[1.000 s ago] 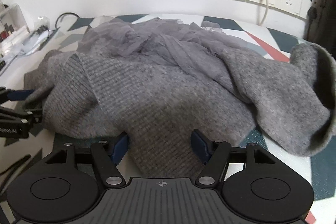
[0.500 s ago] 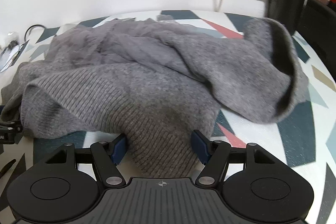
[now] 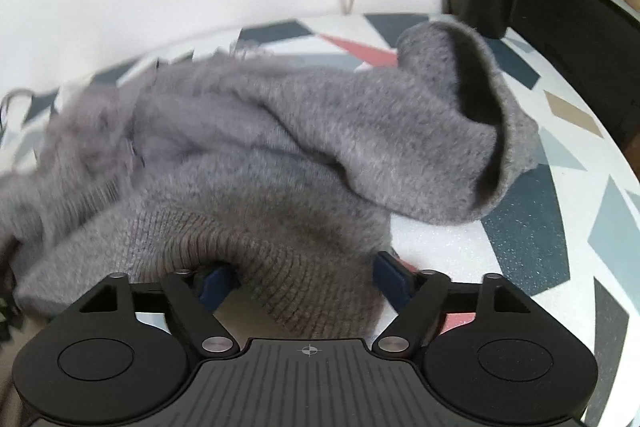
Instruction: Fold clothes
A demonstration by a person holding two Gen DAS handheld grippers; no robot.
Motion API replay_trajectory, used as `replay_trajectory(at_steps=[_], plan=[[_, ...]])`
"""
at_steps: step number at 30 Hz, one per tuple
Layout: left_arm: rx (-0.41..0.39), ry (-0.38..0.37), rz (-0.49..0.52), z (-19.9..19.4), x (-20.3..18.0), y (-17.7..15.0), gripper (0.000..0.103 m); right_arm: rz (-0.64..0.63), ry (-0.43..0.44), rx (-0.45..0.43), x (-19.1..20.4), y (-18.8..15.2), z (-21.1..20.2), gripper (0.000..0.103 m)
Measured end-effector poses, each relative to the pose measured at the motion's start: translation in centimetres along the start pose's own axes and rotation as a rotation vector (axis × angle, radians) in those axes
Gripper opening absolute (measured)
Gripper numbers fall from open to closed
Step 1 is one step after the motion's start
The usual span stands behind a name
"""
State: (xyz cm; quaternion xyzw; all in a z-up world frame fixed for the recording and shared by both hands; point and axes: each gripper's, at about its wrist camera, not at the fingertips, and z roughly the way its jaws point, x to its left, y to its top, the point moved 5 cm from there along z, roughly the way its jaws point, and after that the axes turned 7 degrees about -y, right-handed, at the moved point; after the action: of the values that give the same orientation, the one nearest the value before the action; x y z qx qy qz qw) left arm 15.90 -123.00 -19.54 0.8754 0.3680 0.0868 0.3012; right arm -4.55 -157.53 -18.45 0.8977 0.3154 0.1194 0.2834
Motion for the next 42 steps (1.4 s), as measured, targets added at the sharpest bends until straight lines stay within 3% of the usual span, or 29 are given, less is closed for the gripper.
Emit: replay_trajectory(at_steps=[2, 8, 16, 22, 35, 42], plan=[[0.000, 0.001, -0.003, 0.0, 0.0, 0.0, 0.103, 0.018, 0.006, -0.028, 0.0, 0.5, -0.7, 0.094], [-0.002, 0.006, -0.010, 0.0, 0.0, 0.0, 0.103, 0.034, 0.014, -0.060, 0.4, 1.5, -1.2, 0.102], [-0.001, 0.007, -0.013, 0.0, -0.1, 0.0, 0.103, -0.080, -0.005, -0.030, 3.0, 1.2, 0.9, 0.102], [0.002, 0.011, -0.017, 0.0, -0.1, 0.1, 0.103, -0.115, -0.053, 0.083, 4.4, 0.5, 3.4, 0.102], [0.007, 0.026, -0.032, 0.1, -0.2, 0.3, 0.103, -0.195, -0.026, 0.021, 4.4, -0.2, 3.3, 0.102], [-0.004, 0.030, -0.040, 0.0, -0.2, 0.3, 0.103, -0.223, -0.008, 0.037, 4.3, 0.2, 3.3, 0.102]])
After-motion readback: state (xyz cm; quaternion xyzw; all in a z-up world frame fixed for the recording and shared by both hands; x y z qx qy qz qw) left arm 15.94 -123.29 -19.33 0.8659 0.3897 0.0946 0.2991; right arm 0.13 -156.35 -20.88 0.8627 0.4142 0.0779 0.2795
